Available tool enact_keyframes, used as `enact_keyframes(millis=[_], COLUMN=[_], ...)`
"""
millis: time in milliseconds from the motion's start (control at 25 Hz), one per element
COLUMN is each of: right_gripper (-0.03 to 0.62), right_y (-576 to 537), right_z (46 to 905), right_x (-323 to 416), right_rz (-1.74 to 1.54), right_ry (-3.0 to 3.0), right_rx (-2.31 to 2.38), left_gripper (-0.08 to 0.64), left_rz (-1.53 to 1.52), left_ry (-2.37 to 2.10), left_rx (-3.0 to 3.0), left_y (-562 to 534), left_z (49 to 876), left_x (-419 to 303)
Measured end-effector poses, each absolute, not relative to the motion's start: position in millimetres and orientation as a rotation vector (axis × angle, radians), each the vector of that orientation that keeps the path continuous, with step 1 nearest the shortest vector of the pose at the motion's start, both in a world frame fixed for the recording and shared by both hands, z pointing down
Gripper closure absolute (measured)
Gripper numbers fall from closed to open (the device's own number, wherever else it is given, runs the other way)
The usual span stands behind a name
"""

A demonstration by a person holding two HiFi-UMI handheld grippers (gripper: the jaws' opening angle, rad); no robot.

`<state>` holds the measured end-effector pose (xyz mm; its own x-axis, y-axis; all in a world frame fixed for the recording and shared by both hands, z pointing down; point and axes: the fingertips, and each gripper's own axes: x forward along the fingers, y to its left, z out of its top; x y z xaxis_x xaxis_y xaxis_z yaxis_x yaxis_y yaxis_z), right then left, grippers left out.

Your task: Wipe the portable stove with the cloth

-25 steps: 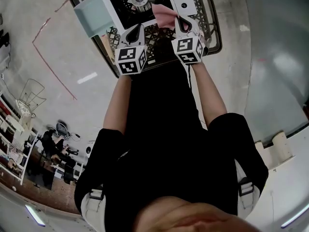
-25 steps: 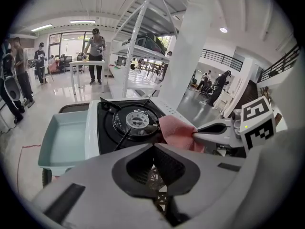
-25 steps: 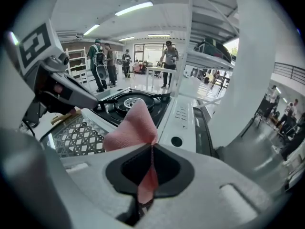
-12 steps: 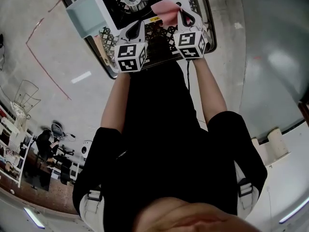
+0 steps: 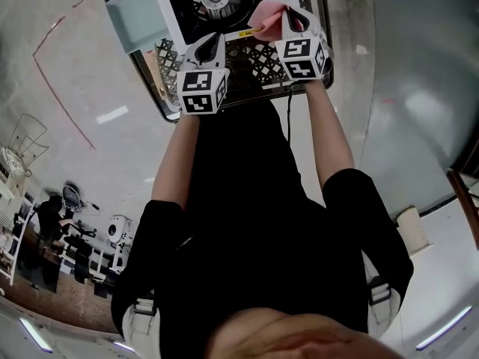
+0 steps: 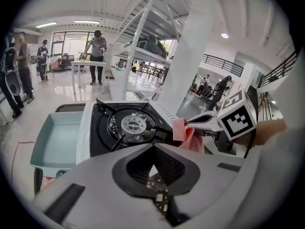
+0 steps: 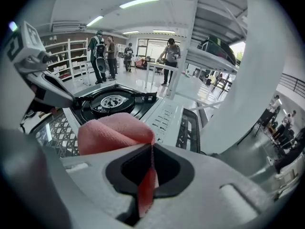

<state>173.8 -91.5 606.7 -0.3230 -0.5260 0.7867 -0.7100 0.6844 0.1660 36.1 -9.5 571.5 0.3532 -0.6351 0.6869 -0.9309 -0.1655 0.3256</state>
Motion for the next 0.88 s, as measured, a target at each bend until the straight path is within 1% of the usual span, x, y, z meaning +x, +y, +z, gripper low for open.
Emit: enact_keyframes(millis=[880], right_gripper=[0.583], right_y=[-156], right_z=[605], right_x=[161], right_rz=[0.197], right_ry=[-1.997], right_rx=[0.947], left_gripper=[0.560], left_rz=[0.450], left_ry=[-1.437], left_rx=[1.858], left_y=[-37], left_z=[573], left_x=[23])
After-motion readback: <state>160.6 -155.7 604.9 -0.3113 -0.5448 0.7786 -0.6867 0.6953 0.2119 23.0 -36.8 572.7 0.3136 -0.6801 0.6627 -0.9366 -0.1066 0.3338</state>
